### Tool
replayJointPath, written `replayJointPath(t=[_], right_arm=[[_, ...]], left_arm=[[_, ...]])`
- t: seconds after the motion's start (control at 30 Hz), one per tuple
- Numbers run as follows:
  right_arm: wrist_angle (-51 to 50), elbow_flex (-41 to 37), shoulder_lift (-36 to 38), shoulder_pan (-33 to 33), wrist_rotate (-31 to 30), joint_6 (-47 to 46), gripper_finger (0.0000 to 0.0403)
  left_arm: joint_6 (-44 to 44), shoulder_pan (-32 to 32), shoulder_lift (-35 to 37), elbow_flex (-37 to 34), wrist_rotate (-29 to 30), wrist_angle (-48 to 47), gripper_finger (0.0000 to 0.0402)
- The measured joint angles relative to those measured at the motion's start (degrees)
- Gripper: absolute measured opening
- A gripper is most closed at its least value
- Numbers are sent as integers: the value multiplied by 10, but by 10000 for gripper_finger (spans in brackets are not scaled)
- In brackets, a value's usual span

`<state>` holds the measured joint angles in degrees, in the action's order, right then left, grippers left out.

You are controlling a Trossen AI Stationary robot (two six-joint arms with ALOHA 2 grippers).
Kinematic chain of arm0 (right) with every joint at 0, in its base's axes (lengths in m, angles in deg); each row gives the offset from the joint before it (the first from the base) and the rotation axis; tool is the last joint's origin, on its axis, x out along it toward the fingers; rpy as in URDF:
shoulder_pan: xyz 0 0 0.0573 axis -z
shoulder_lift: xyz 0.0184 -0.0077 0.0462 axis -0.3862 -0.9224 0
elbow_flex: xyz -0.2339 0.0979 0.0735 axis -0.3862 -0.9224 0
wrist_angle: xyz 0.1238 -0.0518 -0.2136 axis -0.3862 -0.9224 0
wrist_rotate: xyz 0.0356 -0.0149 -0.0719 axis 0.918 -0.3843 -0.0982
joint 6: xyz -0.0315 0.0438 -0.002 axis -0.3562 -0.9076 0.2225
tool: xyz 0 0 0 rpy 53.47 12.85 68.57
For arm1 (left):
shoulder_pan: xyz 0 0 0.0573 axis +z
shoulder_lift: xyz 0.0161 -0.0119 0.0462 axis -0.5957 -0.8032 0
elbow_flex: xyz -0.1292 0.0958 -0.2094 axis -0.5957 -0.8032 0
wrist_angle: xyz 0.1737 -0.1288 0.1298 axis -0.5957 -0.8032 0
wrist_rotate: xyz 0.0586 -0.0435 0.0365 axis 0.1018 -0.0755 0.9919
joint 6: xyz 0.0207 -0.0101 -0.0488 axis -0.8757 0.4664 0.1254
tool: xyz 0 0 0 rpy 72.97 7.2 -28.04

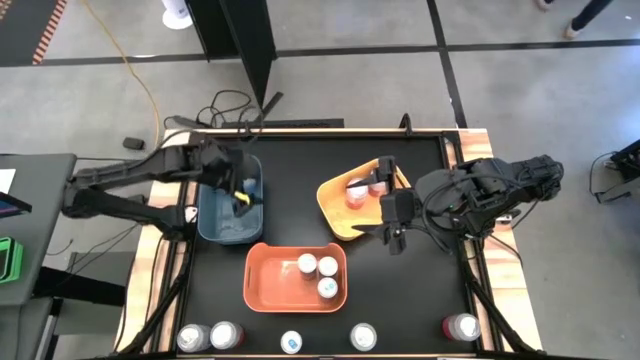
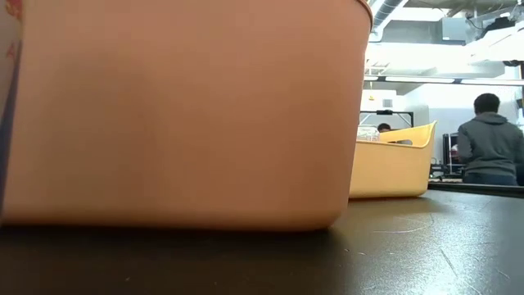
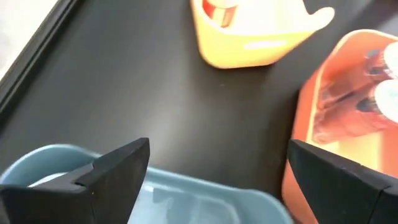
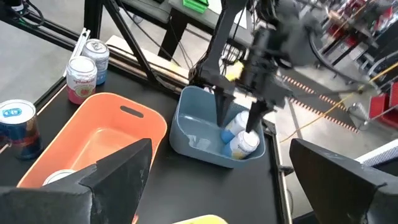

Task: Sort soda cans
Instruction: Put the blue soda can into the blue bin

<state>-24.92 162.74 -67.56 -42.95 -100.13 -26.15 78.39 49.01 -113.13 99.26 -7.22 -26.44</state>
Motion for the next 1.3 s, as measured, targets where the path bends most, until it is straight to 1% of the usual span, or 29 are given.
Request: replayJointPath(t=[0.13,0.23,0.33,0.53,0.67,0.73,0.8,0.9,1.0,1.13,1.3], right_arm=[[-73,0,0,0,-23,-62,387],[-155,0,0,-2,-28,-131,379],[-199,-19,2,-18,-30,-186,374],[-220,-86,4,-85,-26,-287,373],[-213,-124,1,-140,-23,-352,373],[-195,-141,0,-168,-4,-391,373],[-151,-162,0,-193,22,-415,372],[-73,-203,0,-232,25,-411,372],[4,-251,0,-253,26,-388,372],[95,-292,0,-253,25,-381,372],[172,-294,0,-239,25,-330,372]], left_arm=[[40,-78,-4,0,58,26,375],[53,-134,-4,0,89,55,375],[58,-187,-4,-1,122,91,375],[58,-270,-11,-1,176,157,375],[69,-309,-14,-2,205,169,375],[81,-322,-20,-1,222,177,375],[87,-334,-24,-2,234,176,375],[92,-342,-31,-2,240,188,375],[94,-346,-32,-2,244,189,375],[93,-346,-38,-2,269,200,375],[80,-346,-41,-2,271,211,375]])
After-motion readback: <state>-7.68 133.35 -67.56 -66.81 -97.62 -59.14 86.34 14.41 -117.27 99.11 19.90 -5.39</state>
